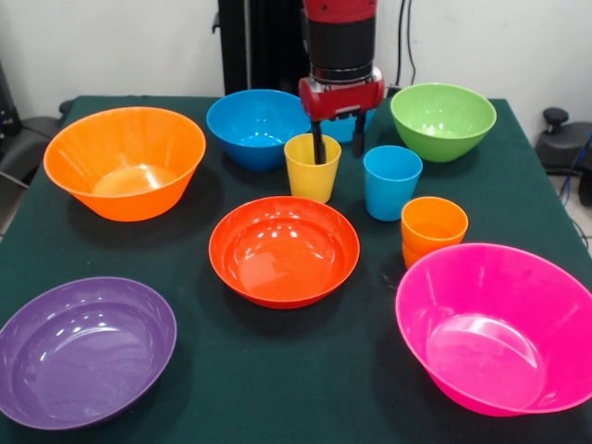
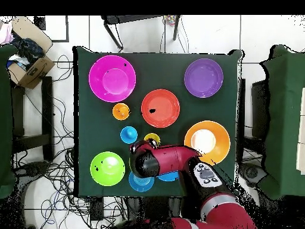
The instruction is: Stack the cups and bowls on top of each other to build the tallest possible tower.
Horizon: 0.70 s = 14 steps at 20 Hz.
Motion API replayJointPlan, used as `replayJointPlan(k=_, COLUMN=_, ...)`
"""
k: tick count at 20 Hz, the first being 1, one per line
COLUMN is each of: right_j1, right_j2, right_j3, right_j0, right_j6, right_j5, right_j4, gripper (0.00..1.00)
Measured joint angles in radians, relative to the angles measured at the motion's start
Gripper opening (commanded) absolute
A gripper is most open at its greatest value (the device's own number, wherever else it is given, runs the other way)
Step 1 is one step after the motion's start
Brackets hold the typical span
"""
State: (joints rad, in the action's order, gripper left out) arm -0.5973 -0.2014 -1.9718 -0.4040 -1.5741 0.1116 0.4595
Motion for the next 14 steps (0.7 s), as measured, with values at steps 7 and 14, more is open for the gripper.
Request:
replayJointPlan(k=7, right_j1=0.05, right_j2=0.029, right_j3=0.023, right_j0=0.028, right_j6=0.0, right_j5=-0.023, right_j4=0.006, gripper=1.0)
replayJointPlan(k=14, right_j1=0.075, right_j2=0.051, right_j3=0.029, right_j0=0.049, right_j6=0.0, right_j5=-0.023, right_j4=0.006, gripper=1.0)
